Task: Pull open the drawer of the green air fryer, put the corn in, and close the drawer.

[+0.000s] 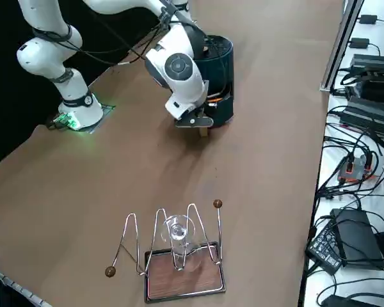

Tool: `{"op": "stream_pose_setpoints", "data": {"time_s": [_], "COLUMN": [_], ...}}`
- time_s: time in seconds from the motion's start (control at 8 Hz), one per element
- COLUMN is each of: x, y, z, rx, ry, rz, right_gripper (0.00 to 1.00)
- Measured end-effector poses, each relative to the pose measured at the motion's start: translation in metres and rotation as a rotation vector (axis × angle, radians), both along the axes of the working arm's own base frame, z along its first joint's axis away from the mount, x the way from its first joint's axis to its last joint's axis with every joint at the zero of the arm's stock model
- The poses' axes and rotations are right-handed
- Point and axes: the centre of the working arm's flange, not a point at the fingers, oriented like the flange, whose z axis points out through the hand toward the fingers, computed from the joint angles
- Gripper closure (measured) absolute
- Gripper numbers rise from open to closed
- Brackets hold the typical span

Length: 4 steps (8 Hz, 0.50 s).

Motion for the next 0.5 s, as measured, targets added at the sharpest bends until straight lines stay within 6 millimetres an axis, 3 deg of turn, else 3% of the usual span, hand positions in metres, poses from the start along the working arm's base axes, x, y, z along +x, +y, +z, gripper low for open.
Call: {"op": "stream_pose_setpoints", "data": {"time_s": [0.5], "x": [0.0], "y": [0.024], "z": [0.008], "rx": [0.001], "ry": [0.005], "rz": [0.028], "right_gripper": [0.53]}}
